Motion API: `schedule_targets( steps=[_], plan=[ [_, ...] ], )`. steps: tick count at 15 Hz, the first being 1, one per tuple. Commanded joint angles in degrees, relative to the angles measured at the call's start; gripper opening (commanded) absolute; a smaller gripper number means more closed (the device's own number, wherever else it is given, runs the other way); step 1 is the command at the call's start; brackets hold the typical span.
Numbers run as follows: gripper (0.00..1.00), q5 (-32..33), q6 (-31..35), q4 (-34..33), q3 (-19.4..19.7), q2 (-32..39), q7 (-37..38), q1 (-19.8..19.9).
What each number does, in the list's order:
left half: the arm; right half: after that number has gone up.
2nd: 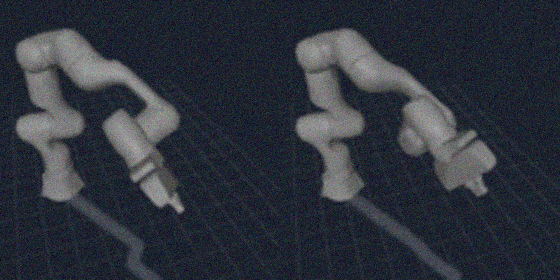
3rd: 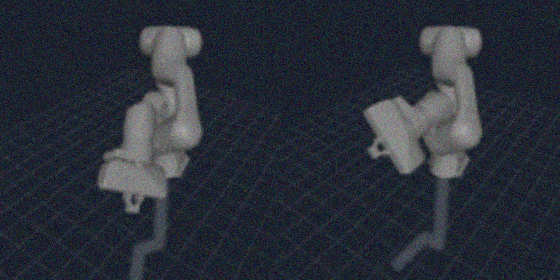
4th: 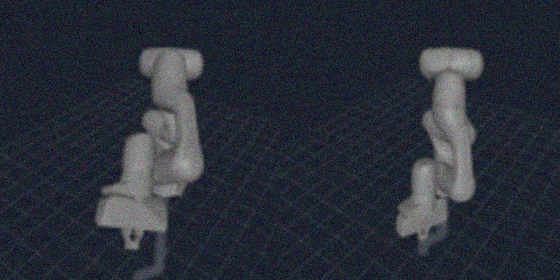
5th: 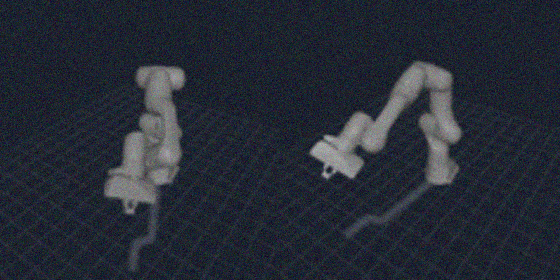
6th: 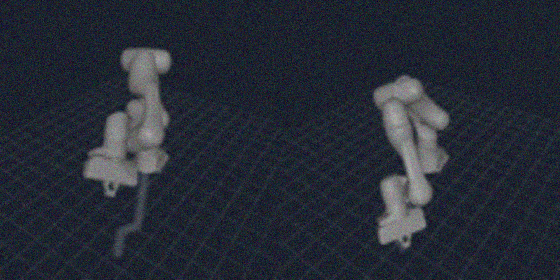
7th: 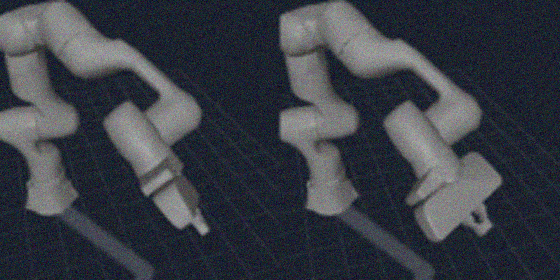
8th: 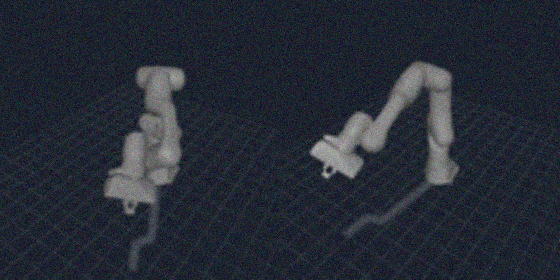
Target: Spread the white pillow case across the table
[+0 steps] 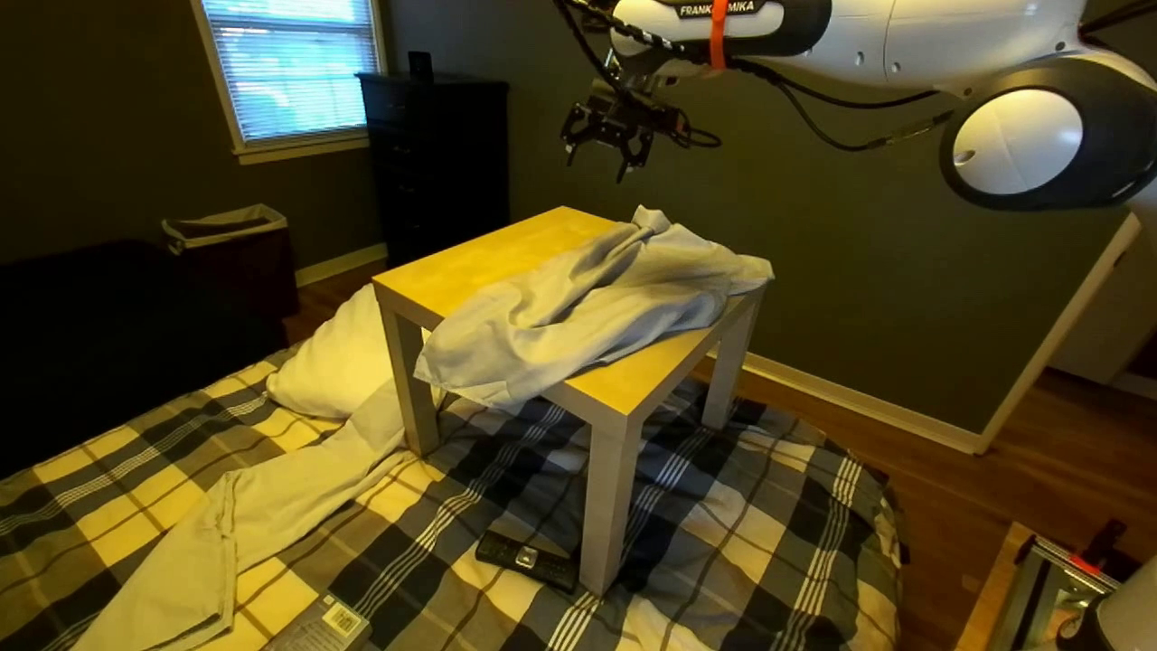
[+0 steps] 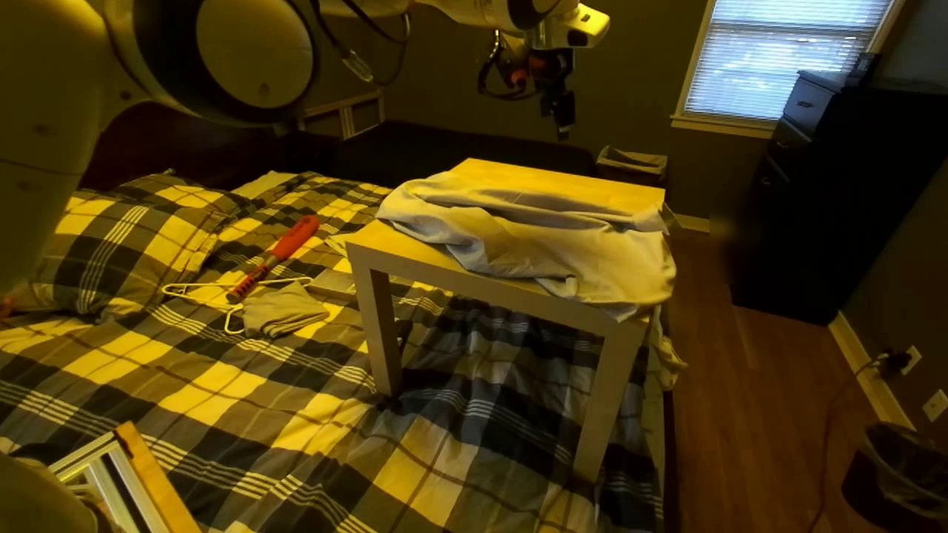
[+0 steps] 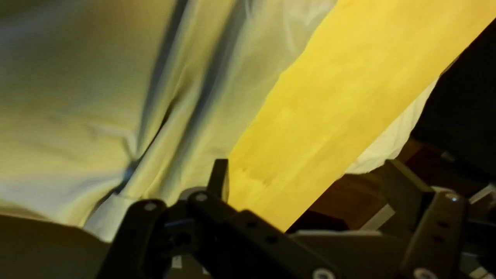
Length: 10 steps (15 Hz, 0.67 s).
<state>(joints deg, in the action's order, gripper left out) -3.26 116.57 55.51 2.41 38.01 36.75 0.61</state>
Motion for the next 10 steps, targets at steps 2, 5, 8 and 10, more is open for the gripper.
schedule_targets(
  steps=[2,5,8,10],
  plan=[
    [1.0,-3.8,-7.2,1.9,-5.0,-0.5,-2.2,-1.2],
    [1.0,-1.6,-10.5,1.3,-5.3,1.0,1.3,-4.1],
    [1.0,0.2,-9.4,1.5,-4.3,2.7,4.3,-6.9],
    [1.0,2.3,-5.2,2.2,-3.2,4.0,6.6,-8.7]
  ],
)
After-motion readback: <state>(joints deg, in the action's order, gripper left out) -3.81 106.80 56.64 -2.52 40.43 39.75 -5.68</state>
